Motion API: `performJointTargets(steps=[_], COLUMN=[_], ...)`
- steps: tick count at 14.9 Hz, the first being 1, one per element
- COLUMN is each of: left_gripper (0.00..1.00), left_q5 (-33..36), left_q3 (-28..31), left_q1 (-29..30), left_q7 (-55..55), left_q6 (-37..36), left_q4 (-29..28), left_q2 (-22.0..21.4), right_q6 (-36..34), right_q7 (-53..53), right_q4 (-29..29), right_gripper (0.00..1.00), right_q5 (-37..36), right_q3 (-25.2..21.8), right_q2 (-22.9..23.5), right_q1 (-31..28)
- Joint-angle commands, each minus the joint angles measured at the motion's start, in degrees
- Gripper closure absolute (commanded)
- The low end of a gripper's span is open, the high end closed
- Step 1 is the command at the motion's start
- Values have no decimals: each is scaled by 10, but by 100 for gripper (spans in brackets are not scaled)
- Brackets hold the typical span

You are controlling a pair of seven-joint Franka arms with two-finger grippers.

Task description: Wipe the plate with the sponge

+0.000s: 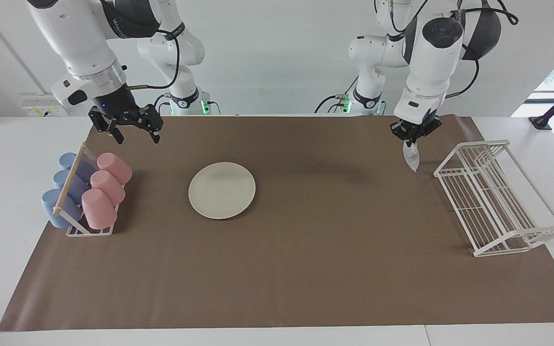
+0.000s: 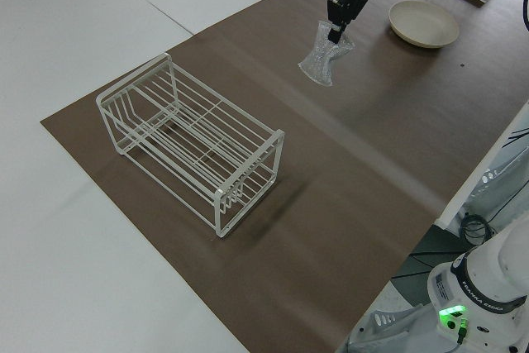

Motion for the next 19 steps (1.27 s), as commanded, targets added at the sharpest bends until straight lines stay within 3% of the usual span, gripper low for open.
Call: performJointTargets(steps=[1,5,10,13,19], left_gripper=[100,100,100,100,100], left_q5=[100,250,375,385,385], left_q3=[-4,-4,10,12,10], left_q1=[5,13,22,34,47], left_q7=[-10,-20,-62,-98,-137], left_q6=[-45,-76,-78,-71,-35], left_q4=[51,108,120,161,144], left_q2=[47,134,217,275,276], right_q6=[1,3,4,1,-10], right_q7=[-34,-45,-73,-74,-95], right_q4=[-4,0,19,26,29], right_gripper=[0,0,0,0,0], right_q5=[-11,-11,-37,-37,-36], right_q3=[-1,-88,-97,-96,-108], right_q2=[-3,3,15,16,25], right_q1=[4,87,92,90,90])
